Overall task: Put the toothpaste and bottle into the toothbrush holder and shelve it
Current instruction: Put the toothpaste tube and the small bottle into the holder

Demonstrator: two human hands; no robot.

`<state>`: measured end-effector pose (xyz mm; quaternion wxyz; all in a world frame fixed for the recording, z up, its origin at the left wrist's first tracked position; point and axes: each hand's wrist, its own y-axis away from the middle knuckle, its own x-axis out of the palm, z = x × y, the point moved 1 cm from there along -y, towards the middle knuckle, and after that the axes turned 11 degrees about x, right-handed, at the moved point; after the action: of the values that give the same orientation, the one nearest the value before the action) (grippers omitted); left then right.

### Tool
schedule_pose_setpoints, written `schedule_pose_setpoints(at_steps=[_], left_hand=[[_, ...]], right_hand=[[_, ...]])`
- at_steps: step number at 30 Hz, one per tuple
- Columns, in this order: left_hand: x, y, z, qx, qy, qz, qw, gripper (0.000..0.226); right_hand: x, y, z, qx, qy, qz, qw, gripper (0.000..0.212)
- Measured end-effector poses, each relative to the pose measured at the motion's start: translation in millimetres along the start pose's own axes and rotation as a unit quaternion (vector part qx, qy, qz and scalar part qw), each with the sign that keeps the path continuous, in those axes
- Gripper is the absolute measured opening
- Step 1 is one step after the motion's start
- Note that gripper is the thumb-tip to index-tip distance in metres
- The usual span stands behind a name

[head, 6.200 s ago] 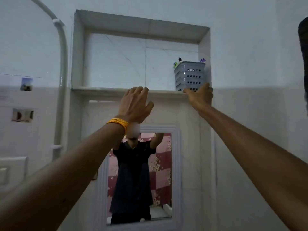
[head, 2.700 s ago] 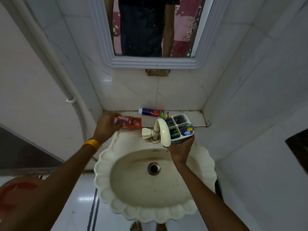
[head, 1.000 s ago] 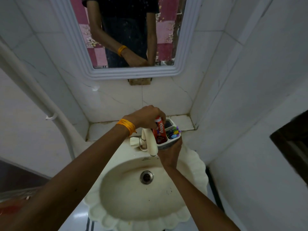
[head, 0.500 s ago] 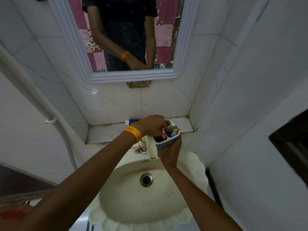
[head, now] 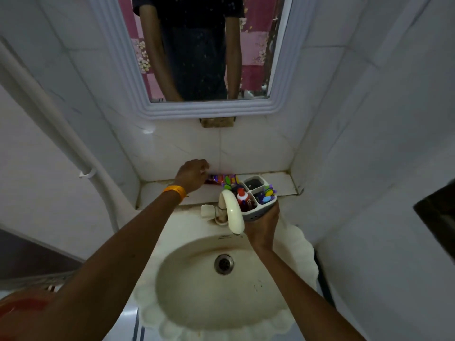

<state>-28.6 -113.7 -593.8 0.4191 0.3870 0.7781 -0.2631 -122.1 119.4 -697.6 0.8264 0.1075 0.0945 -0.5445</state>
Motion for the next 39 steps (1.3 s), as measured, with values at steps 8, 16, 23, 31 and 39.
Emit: schedule_pose_setpoints(at_steps=[8,16,23,31,39], left_hand=[[56,-11,66,-0.066,-0.024,0.107,0.992,0.066],[80,-12,69,-0.054,-0.053,0.087,0.993,0.047],[48,-2,54,-0.077,0.191,-0.062,0.977,0.026],[-55,-5,-7,0.071,0.282,-0.158,0.944,0.025],[-67,-23,-79,0.236,0.142,-0.019,0.961,0.027]], right_hand=[[6,0,-1,-0.011,-0.003,0.000,1.000,0.126],[5,1,-6,-0.005,-0.011,0.008,1.000,0.127],[5,-2,-10,0.006,-0.002,0.002,1.000,0.131],[6,-5,-11,0.033,-0.016,0.002,0.999,0.131],[3,-5,-2,0.021,-0.038,0.007,0.999,0.130]])
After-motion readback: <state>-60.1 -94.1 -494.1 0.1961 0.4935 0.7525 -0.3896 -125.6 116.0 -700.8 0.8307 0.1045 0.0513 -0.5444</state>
